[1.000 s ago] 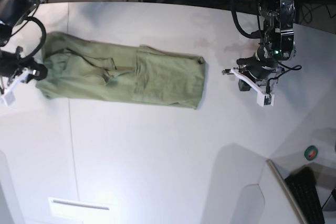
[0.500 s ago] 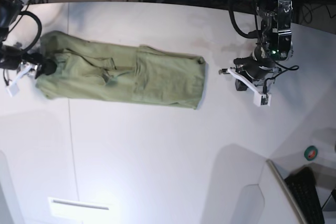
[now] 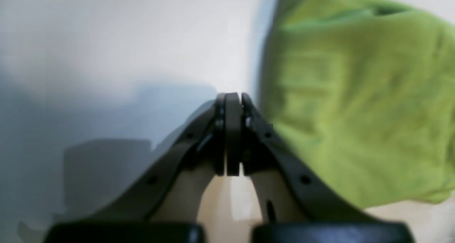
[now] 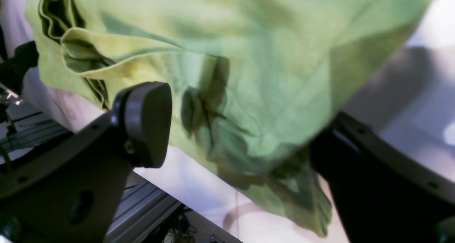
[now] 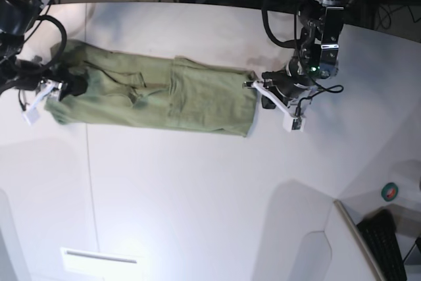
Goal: Layout the t-shirt on the table in an organized manner, then fold the t-shirt properly
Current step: 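Grasp both short ends of the green strip with both grippers, then lift the strip end with the right gripper and fold it toward the left gripper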
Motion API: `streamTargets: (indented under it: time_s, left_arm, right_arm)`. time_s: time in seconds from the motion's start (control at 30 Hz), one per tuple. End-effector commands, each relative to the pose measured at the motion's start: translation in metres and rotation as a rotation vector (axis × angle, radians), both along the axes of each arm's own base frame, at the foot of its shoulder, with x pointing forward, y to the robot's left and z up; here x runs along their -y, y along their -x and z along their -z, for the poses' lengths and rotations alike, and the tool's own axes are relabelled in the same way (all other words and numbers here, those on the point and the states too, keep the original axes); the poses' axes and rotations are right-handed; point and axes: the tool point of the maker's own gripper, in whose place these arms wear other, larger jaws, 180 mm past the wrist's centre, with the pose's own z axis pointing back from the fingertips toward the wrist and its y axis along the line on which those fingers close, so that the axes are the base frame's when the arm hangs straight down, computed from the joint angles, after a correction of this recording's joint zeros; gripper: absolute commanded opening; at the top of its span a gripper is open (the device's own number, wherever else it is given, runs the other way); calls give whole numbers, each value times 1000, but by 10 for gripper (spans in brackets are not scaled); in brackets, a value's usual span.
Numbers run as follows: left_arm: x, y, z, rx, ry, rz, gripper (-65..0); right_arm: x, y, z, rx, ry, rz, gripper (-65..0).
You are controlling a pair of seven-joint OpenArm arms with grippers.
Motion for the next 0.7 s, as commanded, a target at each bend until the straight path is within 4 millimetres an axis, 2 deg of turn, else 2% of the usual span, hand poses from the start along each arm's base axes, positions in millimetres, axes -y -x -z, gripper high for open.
streamTargets:
  time_s: [0.0,0.13,0.33,0.47,0.53,0.67]
  left_arm:
    - [1,-11,-9,40,7,-3,-650]
    - [13,-10,-8,37,29,2,-650]
    - [51,-2,-5,22,44,111,-650]
    - [70,-7,-9,35,53,162,-650]
    - [80,-9,-12,42,61,189,-650]
    - [82,-14,-17,57,63,191,-650]
  right_arm:
    - [10,-9,-8,32,21,3,-240]
    - [10,-11,-9,34,20,1,-393]
    - [12,-22,-15,58,25,3,-650]
    - [18,-27,-20,66,43,-3,-650]
    - [26,-29,-22,34,49,62,-650]
    - [26,-48,-44,80,141,25,-650]
